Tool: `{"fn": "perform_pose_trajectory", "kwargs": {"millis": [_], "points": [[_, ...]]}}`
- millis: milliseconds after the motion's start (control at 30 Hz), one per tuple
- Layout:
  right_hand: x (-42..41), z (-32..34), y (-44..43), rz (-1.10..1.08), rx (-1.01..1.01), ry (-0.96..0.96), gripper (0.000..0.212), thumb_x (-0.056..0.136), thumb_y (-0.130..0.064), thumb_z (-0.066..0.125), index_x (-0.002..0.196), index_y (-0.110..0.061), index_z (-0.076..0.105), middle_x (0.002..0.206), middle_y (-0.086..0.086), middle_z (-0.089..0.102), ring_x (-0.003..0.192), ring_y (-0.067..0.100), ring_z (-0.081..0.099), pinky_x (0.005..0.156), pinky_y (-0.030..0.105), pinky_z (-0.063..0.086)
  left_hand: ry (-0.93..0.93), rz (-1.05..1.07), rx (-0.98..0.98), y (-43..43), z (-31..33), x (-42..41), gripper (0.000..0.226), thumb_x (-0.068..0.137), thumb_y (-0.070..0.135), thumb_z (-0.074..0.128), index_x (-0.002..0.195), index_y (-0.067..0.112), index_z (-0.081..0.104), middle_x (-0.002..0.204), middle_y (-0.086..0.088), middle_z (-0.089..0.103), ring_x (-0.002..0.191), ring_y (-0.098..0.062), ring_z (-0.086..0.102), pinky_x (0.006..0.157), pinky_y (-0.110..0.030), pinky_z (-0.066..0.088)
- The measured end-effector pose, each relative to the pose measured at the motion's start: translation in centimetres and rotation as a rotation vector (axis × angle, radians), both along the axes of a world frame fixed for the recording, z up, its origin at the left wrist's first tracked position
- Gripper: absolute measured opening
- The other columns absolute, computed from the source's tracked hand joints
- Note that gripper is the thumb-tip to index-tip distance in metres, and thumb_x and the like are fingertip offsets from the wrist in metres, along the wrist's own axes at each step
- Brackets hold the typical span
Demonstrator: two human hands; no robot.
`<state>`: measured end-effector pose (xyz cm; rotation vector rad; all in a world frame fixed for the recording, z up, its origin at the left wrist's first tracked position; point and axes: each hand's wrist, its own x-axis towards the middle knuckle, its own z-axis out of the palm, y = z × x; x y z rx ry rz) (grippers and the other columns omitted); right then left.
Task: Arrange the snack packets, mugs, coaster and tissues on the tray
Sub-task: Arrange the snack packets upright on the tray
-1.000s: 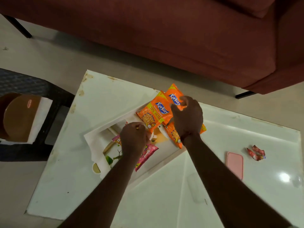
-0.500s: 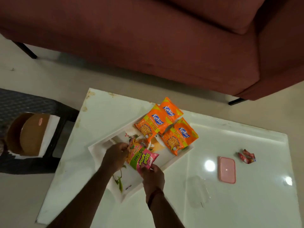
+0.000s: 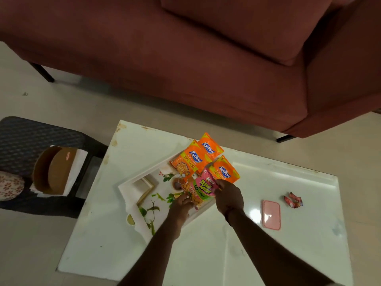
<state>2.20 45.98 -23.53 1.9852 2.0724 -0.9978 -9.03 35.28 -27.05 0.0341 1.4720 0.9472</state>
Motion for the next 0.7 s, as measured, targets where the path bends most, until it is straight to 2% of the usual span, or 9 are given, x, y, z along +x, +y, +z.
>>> {"fn": "perform_pose_trajectory", "kwargs": {"millis": [67,167,233,300,400,433,500,600,700], "points": [[-0.2,-0.4,0.9,0.038,0.016,-0.026,0.028,0.095,-0.026,0.052,0.118,-0.028,0.067,0.116,0.002,0.07,0.105,0.03,0.063,0.075,0.029,0.044,-0.034,0.051,0.001,0.7,-0.1,0.7,0.027,0.089,0.002,0.059,0.114,0.012,0.061,0.104,-0.003,0.07,0.094,-0.016,0.056,0.07,-0.028,0.039],[-0.3,-1.5,1.8,0.067,0.027,-0.064,0.03,0.096,-0.025,0.05,0.121,-0.028,0.066,0.122,0.001,0.068,0.11,0.028,0.061,0.08,0.029,0.045,-0.004,0.064,0.018,1.6,-0.8,1.2,0.031,0.086,-0.003,0.059,0.116,0.006,0.06,0.109,-0.01,0.068,0.089,-0.014,0.057,0.064,-0.025,0.043],[-0.3,-2.3,2.2,0.087,0.025,-0.09,0.031,0.096,-0.025,0.049,0.122,-0.028,0.065,0.123,0.001,0.068,0.111,0.028,0.061,0.084,0.031,0.048,0.01,0.062,0.027,1.9,-1.3,1.5,0.034,0.085,-0.008,0.058,0.118,0.001,0.057,0.109,-0.014,0.067,0.083,-0.013,0.058,0.055,-0.018,0.05],[0.0,-3.1,2.4,0.106,0.02,-0.114,0.031,0.097,-0.025,0.048,0.123,-0.027,0.064,0.123,0.002,0.067,0.112,0.029,0.061,0.085,0.033,0.049,0.021,0.061,0.05,2.0,-1.9,1.6,0.033,0.085,-0.013,0.056,0.114,0.0,0.056,0.104,-0.015,0.064,0.079,-0.013,0.056,0.048,-0.01,0.048],[0.7,-3.8,2.6,0.123,-0.009,-0.134,0.034,0.097,-0.026,0.047,0.127,-0.028,0.061,0.129,0.003,0.065,0.116,0.03,0.059,0.09,0.036,0.049,0.049,0.026,0.085,1.7,-2.6,1.7,0.033,0.083,-0.015,0.055,0.107,0.007,0.056,0.1,-0.016,0.063,0.078,-0.015,0.056,0.049,-0.01,0.046],[1.0,-4.0,2.6,0.124,-0.03,-0.126,0.037,0.097,-0.026,0.047,0.131,-0.029,0.059,0.133,0.003,0.063,0.119,0.03,0.057,0.093,0.036,0.048,0.048,0.017,0.088,1.6,-2.9,1.7,0.033,0.083,-0.014,0.056,0.105,0.01,0.058,0.1,-0.014,0.065,0.081,-0.014,0.058,0.052,-0.012,0.048],[1.4,-4.1,2.7,0.134,-0.062,-0.1,0.044,0.097,-0.028,0.049,0.14,-0.03,0.05,0.141,0.003,0.056,0.126,0.03,0.053,0.099,0.038,0.046,0.048,0.01,0.069,1.2,-3.4,1.6,0.034,0.083,-0.009,0.059,0.104,0.017,0.06,0.106,-0.01,0.067,0.095,-0.02,0.061,0.068,-0.024,0.053],[2.3,-3.1,2.1,0.127,-0.032,-0.071,0.058,0.095,-0.03,0.054,0.15,-0.03,0.035,0.15,0.002,0.046,0.133,0.029,0.045,0.105,0.042,0.043,0.109,-0.041,-0.016,-0.2,-3.4,1.0,0.05,0.086,0.006,0.065,0.133,0.018,0.053,0.129,-0.008,0.055,0.126,-0.025,0.05,0.102,-0.045,0.046],[4.0,-0.9,0.0,0.162,0.016,-0.068,0.067,0.095,-0.034,0.058,0.154,-0.03,0.026,0.16,-0.001,0.028,0.144,0.026,0.029,0.111,0.045,0.035,0.233,-0.159,-0.026,-2.9,-1.0,-0.3,0.061,0.088,0.016,0.066,0.145,0.015,0.042,0.147,-0.008,0.046,0.135,-0.022,0.043,0.107,-0.037,0.04]]}}
